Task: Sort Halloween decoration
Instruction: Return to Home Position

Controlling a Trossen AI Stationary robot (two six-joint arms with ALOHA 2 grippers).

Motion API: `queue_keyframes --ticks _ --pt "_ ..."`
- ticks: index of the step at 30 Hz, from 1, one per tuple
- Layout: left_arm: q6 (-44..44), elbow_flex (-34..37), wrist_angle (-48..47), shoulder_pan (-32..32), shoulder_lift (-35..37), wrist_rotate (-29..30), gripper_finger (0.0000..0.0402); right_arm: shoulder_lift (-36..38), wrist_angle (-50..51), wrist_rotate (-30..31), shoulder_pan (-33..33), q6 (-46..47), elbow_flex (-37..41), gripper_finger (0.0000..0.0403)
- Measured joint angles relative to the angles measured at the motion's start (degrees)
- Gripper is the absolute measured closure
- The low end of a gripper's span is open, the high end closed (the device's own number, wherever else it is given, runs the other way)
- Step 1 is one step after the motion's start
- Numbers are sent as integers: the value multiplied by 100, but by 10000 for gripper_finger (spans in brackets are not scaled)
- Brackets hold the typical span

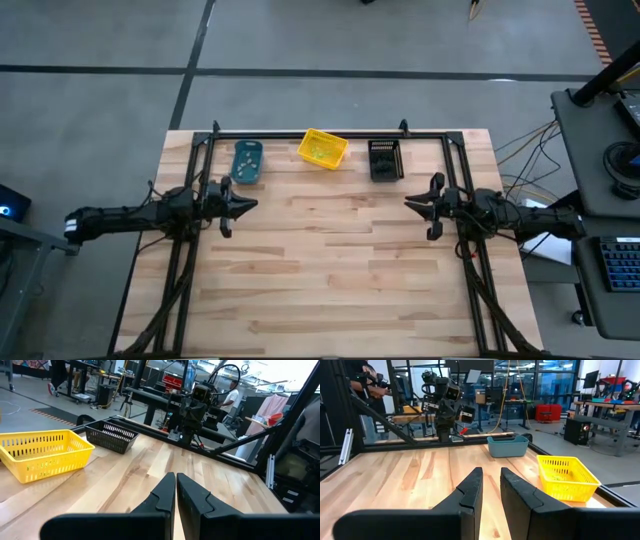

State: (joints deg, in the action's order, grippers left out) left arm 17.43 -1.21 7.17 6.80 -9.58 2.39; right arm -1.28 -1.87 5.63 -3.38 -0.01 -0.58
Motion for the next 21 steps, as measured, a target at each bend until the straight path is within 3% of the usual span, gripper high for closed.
queue_keyframes --ticks 21 --pt "0 0 5 0 -229 0 402 0 -7 0 0 0 0 346"
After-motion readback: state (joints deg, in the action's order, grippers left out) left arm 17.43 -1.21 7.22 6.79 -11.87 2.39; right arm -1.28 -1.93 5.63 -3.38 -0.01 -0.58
